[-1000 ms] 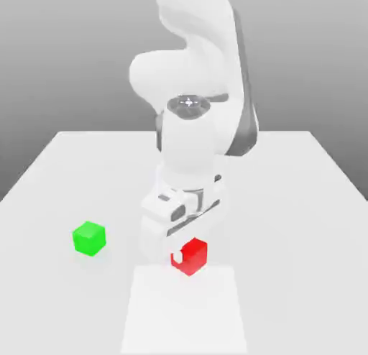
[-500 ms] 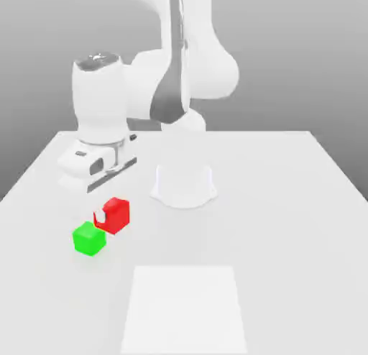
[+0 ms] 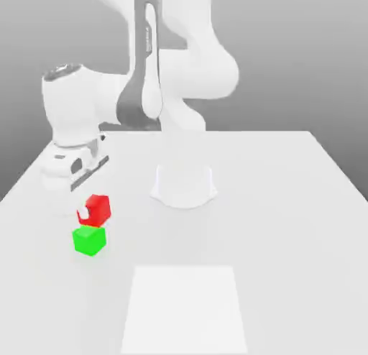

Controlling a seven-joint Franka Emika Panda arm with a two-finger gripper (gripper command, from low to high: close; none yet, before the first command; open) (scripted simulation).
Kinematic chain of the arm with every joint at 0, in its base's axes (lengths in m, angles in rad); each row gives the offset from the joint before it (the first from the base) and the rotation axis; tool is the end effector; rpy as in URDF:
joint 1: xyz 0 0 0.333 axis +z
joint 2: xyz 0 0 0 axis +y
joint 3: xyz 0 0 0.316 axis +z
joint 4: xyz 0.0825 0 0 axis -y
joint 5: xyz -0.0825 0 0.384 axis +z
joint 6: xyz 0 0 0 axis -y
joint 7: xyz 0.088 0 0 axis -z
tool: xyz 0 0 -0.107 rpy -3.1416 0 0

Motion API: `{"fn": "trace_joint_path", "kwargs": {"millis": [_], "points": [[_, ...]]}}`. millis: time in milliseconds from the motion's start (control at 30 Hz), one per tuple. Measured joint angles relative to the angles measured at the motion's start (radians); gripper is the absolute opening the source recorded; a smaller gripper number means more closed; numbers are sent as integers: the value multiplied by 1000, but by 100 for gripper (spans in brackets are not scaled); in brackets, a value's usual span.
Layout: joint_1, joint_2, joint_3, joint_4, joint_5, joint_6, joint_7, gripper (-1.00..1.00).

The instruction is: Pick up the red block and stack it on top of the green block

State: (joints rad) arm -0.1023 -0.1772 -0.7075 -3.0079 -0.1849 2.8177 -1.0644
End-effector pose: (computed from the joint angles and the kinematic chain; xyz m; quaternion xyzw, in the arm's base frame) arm 0.2276 -0.1999 0.1990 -0.9750 -0.2191 -0.0110 0.0358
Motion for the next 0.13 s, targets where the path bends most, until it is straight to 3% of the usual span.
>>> {"fn": "trace_joint_path", "kwargs": {"millis": [133], "points": [[54,71,-30,1,83,67,-55,-100]]}}
